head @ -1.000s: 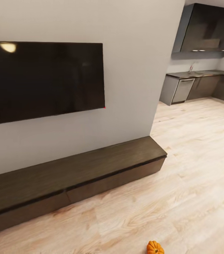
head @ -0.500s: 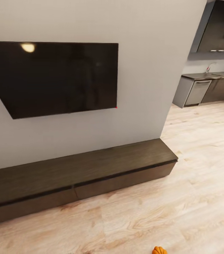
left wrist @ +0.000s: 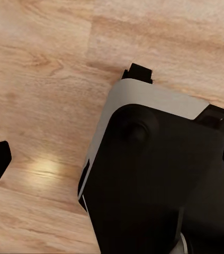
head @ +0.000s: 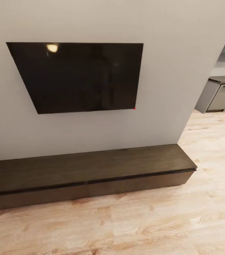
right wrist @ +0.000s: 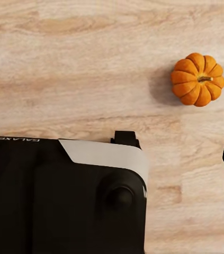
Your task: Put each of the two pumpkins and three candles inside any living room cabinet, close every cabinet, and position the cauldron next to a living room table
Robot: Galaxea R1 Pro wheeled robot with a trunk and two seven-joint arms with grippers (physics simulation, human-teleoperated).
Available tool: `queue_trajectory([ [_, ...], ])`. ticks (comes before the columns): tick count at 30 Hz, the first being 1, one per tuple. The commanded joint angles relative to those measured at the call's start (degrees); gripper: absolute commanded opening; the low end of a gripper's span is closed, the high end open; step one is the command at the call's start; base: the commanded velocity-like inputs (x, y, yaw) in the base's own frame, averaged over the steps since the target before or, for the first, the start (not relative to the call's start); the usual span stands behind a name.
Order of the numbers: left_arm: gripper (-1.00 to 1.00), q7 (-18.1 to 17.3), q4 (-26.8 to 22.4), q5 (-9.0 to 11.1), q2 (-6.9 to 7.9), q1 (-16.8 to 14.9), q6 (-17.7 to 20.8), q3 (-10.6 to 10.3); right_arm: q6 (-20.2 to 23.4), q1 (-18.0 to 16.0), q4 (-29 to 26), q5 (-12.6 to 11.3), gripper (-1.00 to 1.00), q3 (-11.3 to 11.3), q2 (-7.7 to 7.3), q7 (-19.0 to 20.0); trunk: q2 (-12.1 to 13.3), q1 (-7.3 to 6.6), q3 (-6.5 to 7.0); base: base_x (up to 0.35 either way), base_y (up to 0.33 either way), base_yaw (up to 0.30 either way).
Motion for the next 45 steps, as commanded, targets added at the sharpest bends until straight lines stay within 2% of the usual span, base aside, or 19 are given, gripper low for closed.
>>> queue_trajectory([
  [1, 1.00, 0.00, 0.00, 0.00, 0.00, 0.00, 0.00, 0.00, 0.00, 0.00, -0.01, -0.05, 1.00, 0.02, 0.00, 0.00, 0.00, 0.00, 0.00, 0.000, 0.000, 0.289],
  [8, 1.00, -0.03, 0.00, -0.07, 0.07, 0.00, 0.00, 0.00, 0.02, 0.00, -0.10, -0.09, 1.00, -0.03, -0.04, 0.00, 0.00, 0.00, 0.00, 0.078, 0.019, 0.229],
  [28, 1.00, -0.06, 0.00, -0.31, 0.01, 0.00, 0.00, 0.00, 0.00, 0.00, -0.01, 0.52, 1.00, -0.04, -0.17, 0.09, 0.00, 0.00, 0.00, 0.302, 0.025, 0.008],
  [35, 1.00, -0.43, -0.20, -0.48, -1.29, 0.00, 0.04, 0.00, 0.01, 0.00, -0.23, 0.77, 1.00, 0.26, -0.44, 0.10, 0.00, 0.00, 0.00, 0.036, 0.000, 0.000],
  [42, 1.00, -0.46, -0.31, -0.28, -1.52, 0.00, 0.05, 0.00, 0.02, 0.00, -0.36, 0.72, 1.00, 0.14, -0.69, 0.12, 0.00, 0.00, 0.00, 0.001, 0.000, 0.000],
  [45, 1.00, -0.86, -2.48, -0.65, -1.83, -0.41, 0.11, -0.50, -0.06, -0.08, -0.47, 0.79, 1.00, 0.13, -0.76, 0.20, 0.00, 0.00, 0.00, 0.000, 0.000, 0.000],
])
